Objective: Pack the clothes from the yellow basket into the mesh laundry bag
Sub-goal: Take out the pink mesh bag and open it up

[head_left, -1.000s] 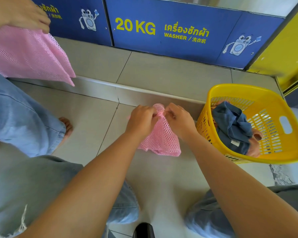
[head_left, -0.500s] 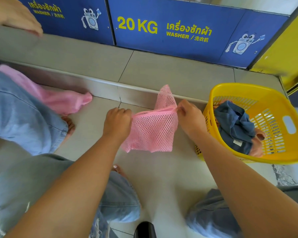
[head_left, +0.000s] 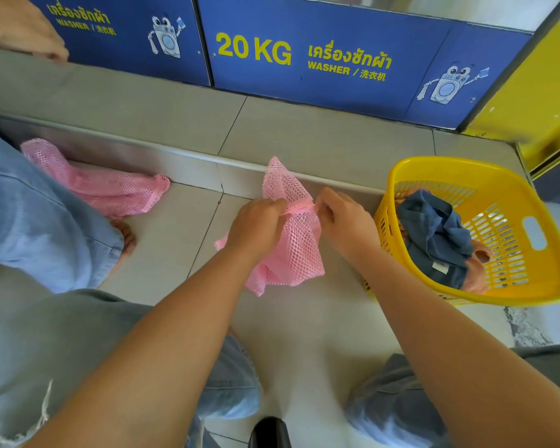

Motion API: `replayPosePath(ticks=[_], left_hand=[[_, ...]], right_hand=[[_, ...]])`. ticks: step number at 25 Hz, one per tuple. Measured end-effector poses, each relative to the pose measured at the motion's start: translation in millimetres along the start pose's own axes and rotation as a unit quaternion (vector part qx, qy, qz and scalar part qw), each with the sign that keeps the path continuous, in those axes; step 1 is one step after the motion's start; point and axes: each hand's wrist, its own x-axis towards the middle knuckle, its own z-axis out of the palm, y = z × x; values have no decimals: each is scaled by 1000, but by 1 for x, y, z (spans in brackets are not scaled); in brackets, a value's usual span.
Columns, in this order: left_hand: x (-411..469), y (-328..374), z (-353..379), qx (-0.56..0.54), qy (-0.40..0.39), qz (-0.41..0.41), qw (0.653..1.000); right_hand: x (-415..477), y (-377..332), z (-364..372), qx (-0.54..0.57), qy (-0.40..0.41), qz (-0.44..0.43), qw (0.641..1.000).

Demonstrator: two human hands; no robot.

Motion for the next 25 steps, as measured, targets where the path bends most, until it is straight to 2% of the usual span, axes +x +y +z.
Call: replayPosePath(ticks=[3,8,9,11,13,16,20,25], left_hand=[[-5,-12,-7,38,-10,22,999],[-18,-48,-23,79,-31,-79,993],[-17,-50,-24,65,-40,-96,992],[-10,-44,-25,-51,-63,-135,988],[-3,-31,-24,-200,-85,-172,961],[6,-8,-22,-351,-119,-218,903],[12,8,-14,-455,-157,-253,839],[8,10,-11,-540,-245,-295,749]], right_hand=[[2,10,-2,4,-3,79,997],[7,21,-8,30,21,178,983],[8,21,-6,41,24,188,981],[14,17,-1,113,22,234,966],[14,9,3,195,-4,288,937],[5,-6,9,205,-81,321,921],[-8,-21,14,307,-164,318,882],[-6,-24,8,434,-171,326,822]])
